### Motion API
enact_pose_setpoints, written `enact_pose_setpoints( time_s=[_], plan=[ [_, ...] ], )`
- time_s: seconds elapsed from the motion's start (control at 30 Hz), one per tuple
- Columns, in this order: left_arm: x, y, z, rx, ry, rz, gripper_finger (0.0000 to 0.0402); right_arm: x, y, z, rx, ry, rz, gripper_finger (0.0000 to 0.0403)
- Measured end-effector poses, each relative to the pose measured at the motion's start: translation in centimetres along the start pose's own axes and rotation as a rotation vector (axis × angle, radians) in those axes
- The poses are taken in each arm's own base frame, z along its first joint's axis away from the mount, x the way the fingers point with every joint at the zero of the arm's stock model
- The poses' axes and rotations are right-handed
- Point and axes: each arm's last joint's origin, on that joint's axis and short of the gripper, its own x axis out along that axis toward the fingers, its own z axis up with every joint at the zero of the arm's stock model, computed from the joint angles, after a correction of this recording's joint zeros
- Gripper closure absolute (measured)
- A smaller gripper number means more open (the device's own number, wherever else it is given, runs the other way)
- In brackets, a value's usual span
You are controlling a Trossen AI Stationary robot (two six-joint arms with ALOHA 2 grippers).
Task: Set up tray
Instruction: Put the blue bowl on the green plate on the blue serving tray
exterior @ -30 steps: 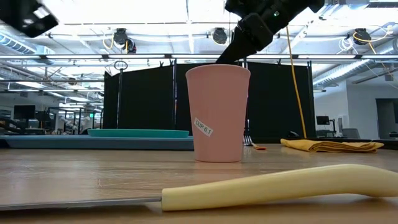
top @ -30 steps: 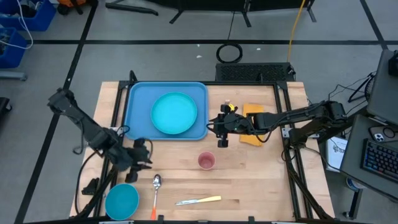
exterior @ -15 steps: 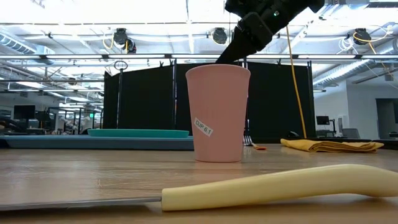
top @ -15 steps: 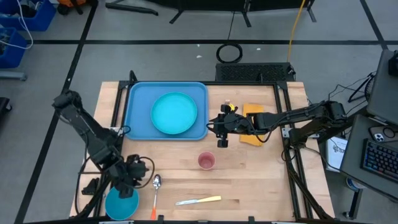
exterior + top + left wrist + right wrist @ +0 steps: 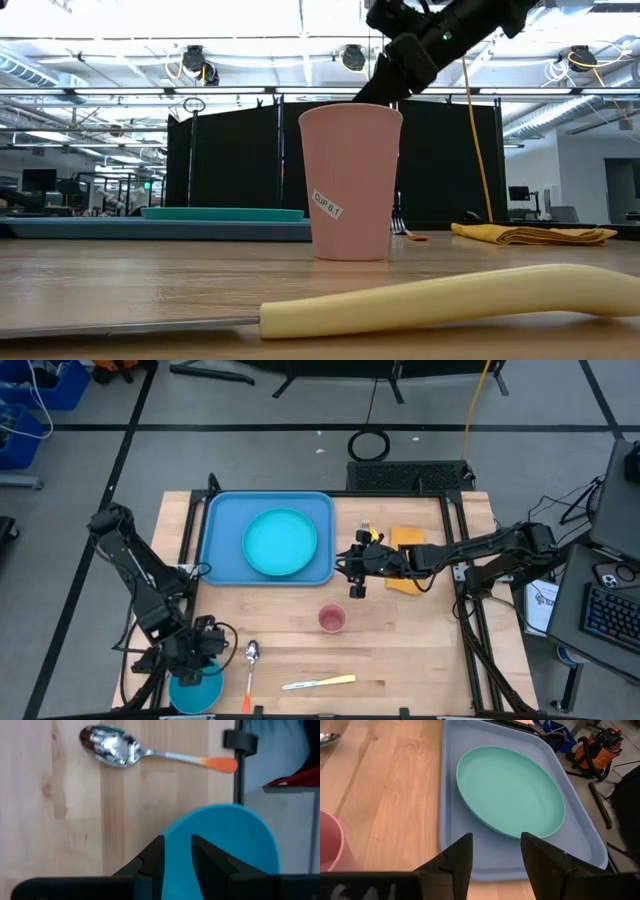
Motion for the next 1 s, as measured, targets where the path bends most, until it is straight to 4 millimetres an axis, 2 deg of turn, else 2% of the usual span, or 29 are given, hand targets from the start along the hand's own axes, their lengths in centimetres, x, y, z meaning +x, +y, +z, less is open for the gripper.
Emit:
enact_pose_setpoints(
  time_s=[0.3, 0.67, 1.0],
  plan=[
    [0.0, -0.3, -0.8, 0.012, -0.013, 0.021, 0.0305, 0.0, 0.0, -0.1, -0.007, -0.003, 0.000, 0.0248],
    [2.0, -0.7, -1.3, 0.032, 0.041, 0.098, 0.0305, 0.0, 0.0, -0.1, -0.007, -0.003, -0.001, 0.0248],
    [1.9, -0.7, -1.3, 0.032, 0.058, 0.086, 0.0305, 0.0, 0.0, -0.1, -0.004, -0.003, -0.001, 0.0248]
  ],
)
